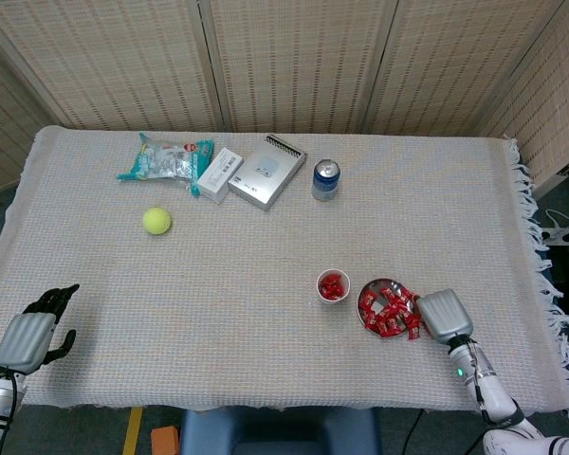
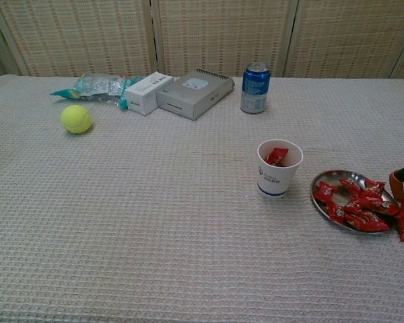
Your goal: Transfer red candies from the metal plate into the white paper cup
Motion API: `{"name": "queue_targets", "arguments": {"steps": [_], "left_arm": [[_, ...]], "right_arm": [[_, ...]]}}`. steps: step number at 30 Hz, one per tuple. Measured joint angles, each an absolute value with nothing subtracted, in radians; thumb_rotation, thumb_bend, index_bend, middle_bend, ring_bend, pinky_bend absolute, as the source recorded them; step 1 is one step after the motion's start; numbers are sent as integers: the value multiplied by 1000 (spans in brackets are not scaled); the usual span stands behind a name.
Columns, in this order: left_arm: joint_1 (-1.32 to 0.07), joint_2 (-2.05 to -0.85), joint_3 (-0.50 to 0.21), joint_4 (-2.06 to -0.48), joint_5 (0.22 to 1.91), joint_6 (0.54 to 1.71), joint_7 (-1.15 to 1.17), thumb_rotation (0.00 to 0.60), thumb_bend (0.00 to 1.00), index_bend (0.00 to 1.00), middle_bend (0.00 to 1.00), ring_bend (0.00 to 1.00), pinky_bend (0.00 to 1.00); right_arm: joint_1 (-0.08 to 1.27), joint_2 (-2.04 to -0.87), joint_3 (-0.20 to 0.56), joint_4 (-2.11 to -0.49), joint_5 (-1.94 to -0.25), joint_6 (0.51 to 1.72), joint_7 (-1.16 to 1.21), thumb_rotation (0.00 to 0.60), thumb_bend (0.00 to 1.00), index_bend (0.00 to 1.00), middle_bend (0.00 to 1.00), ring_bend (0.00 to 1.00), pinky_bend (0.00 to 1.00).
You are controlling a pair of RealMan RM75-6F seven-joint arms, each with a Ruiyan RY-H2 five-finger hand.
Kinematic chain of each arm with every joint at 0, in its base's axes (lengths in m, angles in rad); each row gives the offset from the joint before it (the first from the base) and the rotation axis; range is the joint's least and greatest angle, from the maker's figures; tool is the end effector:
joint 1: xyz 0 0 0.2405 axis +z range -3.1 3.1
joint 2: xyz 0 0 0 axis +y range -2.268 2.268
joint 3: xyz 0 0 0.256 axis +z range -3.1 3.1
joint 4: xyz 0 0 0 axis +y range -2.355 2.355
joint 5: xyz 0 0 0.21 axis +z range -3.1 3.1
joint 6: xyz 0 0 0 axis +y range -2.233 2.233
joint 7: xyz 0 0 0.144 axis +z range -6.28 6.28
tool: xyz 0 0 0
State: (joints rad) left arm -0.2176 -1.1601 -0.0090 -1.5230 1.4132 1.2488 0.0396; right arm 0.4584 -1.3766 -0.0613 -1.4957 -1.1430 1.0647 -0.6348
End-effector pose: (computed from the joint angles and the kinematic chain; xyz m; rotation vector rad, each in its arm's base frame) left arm -0.3283 0.2131 0.1241 -1.5540 -0.9868 -0.7174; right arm -0.2951 -0.2544 0.0277 1.8790 -0.7358 0.3382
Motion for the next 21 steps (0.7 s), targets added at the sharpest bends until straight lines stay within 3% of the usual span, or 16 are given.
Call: {"name": "queue_targets", "arguments": {"steps": [15,21], "left_arm": [[-216,-1159,-10,-1522,1414,1252,34,600,473,0,99,81,250],[-218,-1161,-9,-1521,1414,1249,36,600,473,0,99,81,250]], "right_arm": [[448,-1370,-58,-1503,-1171,1072,-632,600,253,627,843,901,1000],[441,-1320,-32,-1573,-1208,1116,-587,600,263,636,844,901,1000]]}}
